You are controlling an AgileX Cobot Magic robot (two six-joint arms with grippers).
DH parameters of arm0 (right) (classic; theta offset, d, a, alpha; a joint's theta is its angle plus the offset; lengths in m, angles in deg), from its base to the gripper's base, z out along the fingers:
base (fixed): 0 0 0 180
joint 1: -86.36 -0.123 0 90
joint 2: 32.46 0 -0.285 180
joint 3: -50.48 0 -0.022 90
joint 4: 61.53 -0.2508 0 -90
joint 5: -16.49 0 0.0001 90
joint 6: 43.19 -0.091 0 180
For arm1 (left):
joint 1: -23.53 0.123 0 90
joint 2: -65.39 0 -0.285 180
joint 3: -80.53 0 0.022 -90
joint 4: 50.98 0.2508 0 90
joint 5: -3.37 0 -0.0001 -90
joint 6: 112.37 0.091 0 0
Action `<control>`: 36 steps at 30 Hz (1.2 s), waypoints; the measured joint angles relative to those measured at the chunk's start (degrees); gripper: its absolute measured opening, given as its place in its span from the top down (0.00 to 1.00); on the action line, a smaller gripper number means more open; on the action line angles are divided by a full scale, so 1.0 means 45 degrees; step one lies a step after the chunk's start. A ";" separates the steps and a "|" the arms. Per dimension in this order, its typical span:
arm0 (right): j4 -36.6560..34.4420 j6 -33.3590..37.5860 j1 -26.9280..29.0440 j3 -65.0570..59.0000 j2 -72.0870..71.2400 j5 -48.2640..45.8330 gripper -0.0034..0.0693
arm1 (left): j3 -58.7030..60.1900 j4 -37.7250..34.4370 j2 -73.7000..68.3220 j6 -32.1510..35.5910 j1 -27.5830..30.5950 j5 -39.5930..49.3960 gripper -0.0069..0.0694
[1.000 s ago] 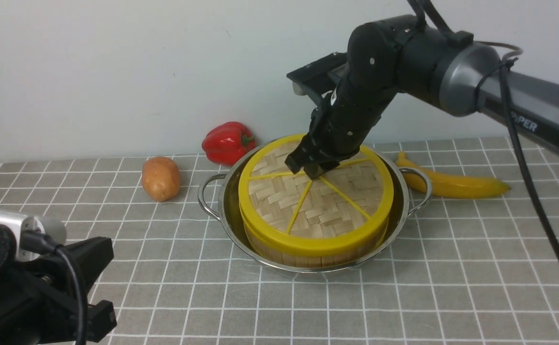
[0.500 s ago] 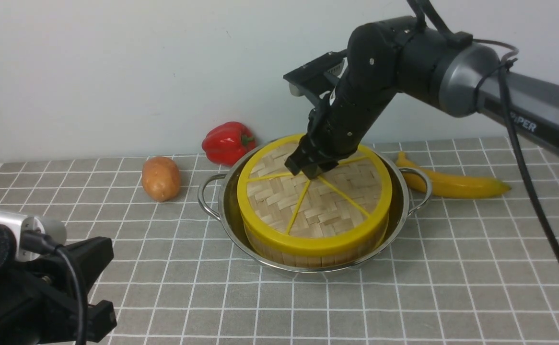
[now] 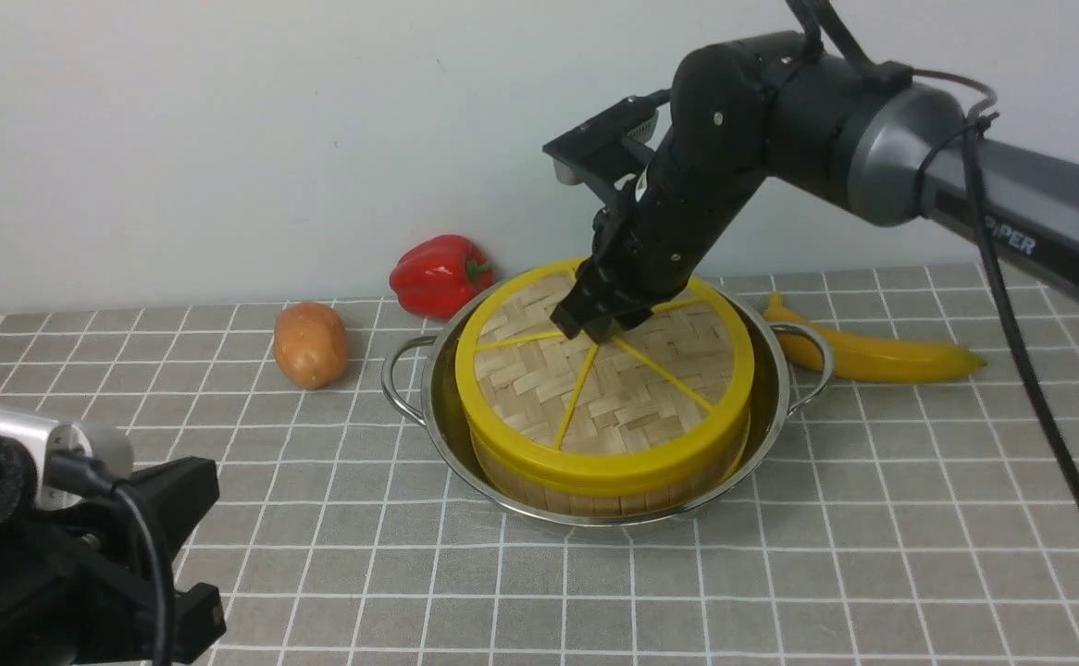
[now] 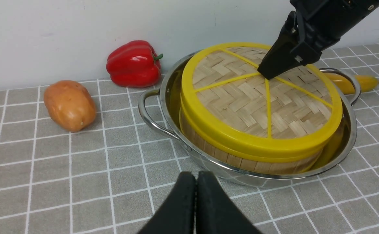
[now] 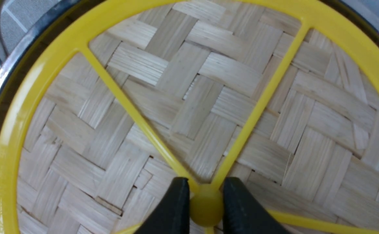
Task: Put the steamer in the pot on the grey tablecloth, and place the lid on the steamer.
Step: 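Place the bamboo steamer lid onto the steamer basket in the pot with the right gripper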
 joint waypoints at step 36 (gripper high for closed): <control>-0.0386 -0.0019 0.0000 0.2027 -0.0126 -0.1558 0.35 | 0.0000 0.0000 0.0000 0.0060 0.0000 0.0015 0.91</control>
